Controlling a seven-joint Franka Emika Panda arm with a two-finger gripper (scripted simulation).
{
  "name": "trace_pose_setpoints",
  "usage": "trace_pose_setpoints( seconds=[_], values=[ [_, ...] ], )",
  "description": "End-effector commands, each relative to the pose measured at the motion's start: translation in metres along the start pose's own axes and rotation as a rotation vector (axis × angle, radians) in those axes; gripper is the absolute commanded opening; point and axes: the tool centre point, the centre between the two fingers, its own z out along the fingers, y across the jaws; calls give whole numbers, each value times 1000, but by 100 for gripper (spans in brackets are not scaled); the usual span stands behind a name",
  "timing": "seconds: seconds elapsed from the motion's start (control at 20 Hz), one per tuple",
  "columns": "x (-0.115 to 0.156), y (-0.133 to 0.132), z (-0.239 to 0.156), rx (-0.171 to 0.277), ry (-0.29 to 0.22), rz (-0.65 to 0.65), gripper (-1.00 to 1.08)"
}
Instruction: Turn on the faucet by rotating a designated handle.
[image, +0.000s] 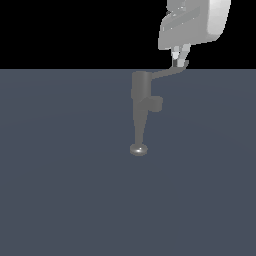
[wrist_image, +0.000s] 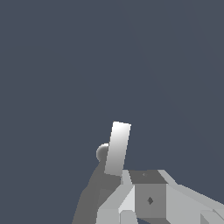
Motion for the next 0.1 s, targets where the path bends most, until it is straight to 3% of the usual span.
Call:
trace_pose_setpoints(
  seconds=[0.0,0.05],
  values=[
    [20,1,3,-3,1,27,-100],
    [20,1,3,-3,1,27,-100]
  ],
)
